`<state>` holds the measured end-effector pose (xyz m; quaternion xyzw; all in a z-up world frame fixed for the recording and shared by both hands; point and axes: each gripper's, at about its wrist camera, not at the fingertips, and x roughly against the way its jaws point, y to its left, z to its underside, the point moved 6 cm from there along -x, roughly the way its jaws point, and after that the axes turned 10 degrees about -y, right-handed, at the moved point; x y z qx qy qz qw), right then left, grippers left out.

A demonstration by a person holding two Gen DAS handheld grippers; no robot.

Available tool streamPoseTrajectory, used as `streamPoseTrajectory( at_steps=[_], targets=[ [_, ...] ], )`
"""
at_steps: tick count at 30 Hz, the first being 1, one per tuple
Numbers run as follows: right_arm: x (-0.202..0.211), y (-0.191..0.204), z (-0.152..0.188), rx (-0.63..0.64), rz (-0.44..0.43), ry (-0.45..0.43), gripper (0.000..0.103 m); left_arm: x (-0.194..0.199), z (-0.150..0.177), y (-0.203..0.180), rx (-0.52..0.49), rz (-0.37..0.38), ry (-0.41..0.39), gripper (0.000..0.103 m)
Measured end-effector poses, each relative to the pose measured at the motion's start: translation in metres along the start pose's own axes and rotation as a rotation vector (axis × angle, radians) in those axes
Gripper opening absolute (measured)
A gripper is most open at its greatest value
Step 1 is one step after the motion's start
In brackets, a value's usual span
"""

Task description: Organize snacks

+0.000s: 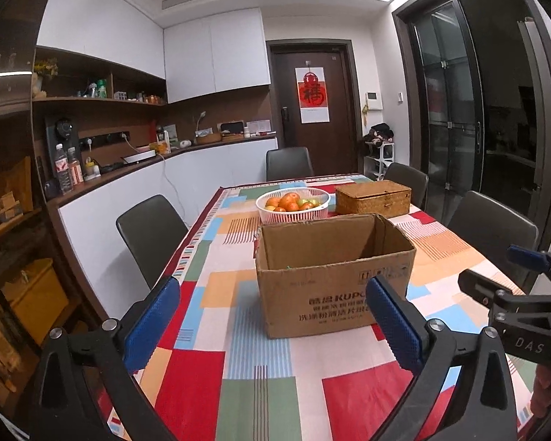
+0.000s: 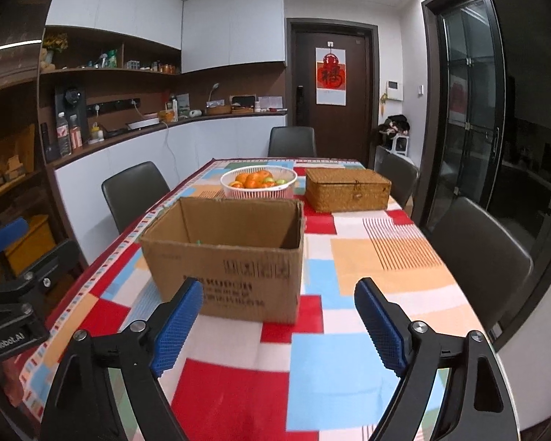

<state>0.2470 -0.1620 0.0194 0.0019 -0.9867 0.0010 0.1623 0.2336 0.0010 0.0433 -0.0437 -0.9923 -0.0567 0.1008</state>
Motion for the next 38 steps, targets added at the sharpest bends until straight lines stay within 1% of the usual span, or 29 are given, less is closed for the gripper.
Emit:
streamPoseTrajectory(
  at_steps=[6,11,17,27,38],
  targets=[
    [0.011,-0.001,0.01,-0.001,0.002,0.009,0.085,0.011,0.007,-0.001,0.006,-0.004,0.01,0.103],
    [0.022,-0.001,0.012,0.001,0.007,-0.005,0.085,0.014,0.016,-0.001,0.029,0.008,0.043,0.103],
    [0.029,0.001,0.012,0.01,0.006,-0.019,0.085,0.018,0.024,0.0,0.044,0.011,0.051,0.103],
    [0.032,0.003,0.015,0.017,0.001,-0.021,0.085,0.021,0.028,-0.001,0.047,0.002,0.067,0.103],
    [0.033,0.002,0.015,0.016,-0.006,-0.019,0.085,0.021,0.025,0.0,0.048,-0.01,0.065,0.103]
  ],
)
